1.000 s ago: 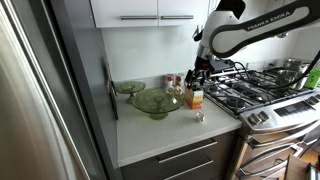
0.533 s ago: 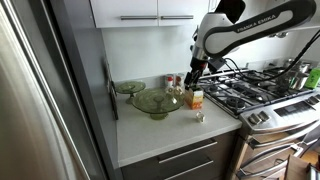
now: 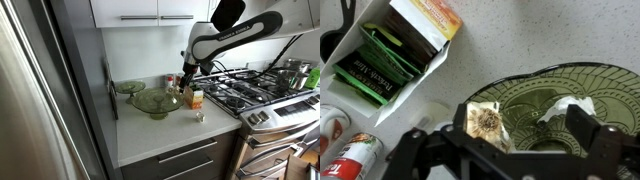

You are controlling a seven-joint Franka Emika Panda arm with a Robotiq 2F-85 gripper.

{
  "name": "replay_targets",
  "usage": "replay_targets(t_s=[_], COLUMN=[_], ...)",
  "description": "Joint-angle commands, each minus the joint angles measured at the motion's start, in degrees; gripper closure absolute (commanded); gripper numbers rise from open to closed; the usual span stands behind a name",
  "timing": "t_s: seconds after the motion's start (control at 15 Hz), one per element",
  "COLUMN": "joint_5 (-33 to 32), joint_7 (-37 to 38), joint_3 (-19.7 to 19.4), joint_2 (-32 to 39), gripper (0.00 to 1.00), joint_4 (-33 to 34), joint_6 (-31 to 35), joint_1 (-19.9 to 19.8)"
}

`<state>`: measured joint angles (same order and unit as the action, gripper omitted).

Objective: Put the egg holder on the counter then put a bulb of garlic on it

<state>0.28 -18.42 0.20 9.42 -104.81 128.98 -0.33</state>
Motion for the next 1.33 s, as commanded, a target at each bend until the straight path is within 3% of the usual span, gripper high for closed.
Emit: replay_targets(t_s=[0.0,0.47,0.8,1.07,1.2,1.27], joint_5=[1.94,0.60,-0.12,-0.03,-0.02,-0.03], joint_7=[-3.22,-2.92,-3.22,-3.55,-3.88,-3.94], joint_3=[0.59,0.55,0.55,0.66,0.72,0.73], joint_2=[3.32,7.13,8.84,9.54,9.77,9.86], gripper=[0.00,0.00,0.06,0.26,0.23,0.27], joint_4=[3.32,6.45,7.71,8.15,8.14,8.13], joint_6=[0.73,2.53,5.85,5.92,5.82,5.85], joint_1=[-1.24,-1.70,-2.07,-2.44,-2.56,-2.59])
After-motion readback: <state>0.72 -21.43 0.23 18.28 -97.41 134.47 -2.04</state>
